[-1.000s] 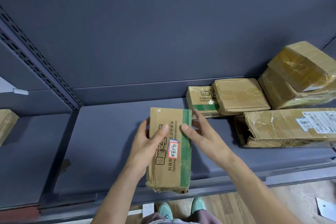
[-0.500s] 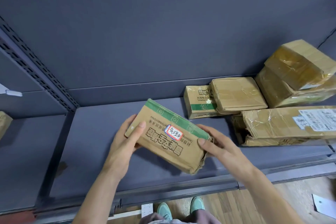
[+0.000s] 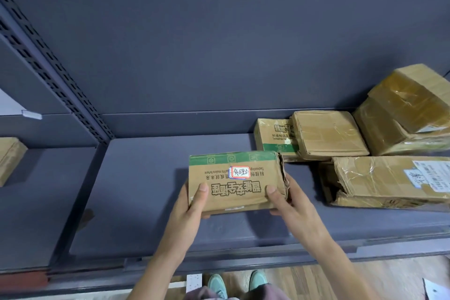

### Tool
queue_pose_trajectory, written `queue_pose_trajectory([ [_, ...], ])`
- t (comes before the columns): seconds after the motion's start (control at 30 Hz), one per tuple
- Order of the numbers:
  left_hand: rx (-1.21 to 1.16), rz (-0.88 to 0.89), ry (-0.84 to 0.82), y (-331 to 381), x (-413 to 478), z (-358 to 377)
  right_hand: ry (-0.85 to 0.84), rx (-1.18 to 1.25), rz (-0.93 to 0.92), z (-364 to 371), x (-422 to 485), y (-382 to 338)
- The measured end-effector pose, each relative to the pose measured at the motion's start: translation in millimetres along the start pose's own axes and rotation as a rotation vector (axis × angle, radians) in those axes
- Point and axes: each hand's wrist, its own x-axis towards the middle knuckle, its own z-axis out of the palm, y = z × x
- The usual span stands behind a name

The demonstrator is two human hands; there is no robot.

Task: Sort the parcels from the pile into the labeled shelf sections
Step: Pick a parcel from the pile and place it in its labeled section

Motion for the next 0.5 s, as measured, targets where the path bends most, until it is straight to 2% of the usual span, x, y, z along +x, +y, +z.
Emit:
queue_pose_trajectory([
  [0.17, 0.253, 0.027, 0.092, -2, 1, -1, 0.023, -0.189, -0.026, 2, -1, 2],
  [0.3, 0.256, -0.041, 0.129, 1, -4, 8, 0.016, -0.209, -0.015, 0, 2, 4],
  [0.5, 0.285, -0.081, 0.171, 4, -21, 18, -0.089, -0.243, -0.026, -12, 4, 5],
])
